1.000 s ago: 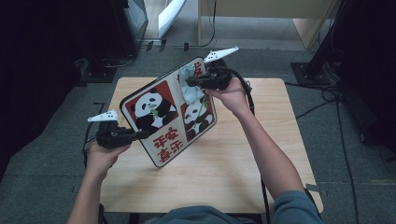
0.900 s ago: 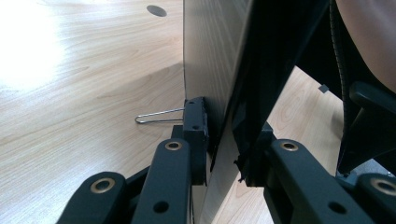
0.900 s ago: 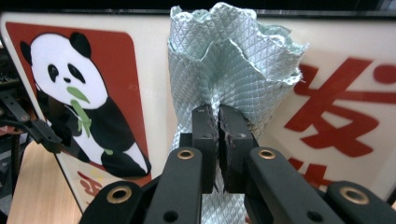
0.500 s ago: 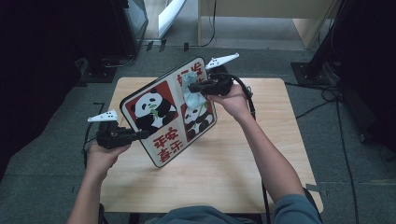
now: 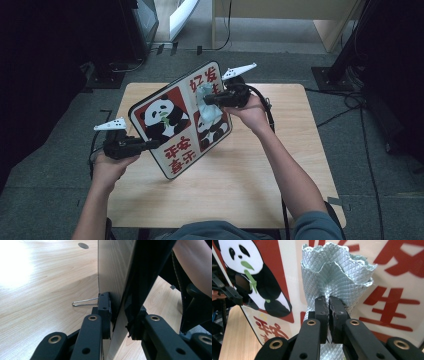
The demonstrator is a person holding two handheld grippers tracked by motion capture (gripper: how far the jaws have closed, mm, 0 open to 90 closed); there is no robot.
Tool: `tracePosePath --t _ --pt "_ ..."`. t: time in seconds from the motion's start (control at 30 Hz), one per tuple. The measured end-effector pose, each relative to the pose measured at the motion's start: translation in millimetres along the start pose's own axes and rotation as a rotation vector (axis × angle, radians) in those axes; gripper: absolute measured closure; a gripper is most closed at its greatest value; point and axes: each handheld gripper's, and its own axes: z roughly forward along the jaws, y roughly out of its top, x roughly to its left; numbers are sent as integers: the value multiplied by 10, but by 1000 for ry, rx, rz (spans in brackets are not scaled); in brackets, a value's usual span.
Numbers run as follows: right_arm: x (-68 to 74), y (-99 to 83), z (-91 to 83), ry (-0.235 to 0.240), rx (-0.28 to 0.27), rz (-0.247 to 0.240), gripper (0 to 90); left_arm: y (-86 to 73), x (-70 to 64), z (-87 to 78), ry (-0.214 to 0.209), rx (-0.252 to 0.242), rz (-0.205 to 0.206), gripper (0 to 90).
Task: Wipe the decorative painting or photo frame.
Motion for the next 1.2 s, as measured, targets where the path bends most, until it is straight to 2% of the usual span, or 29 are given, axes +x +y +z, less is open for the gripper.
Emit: tracePosePath --t 0.27,0.7,1.2 --pt "-27 -93 26 15 12 26 870 1 -2 0 1 2 1 765" --pt "-43 -291 82 4 38 35 870 1 -6 0 1 3 3 765" --pt "-62 -577 180 -7 109 68 868 2 -4 -1 -4 4 2 763"
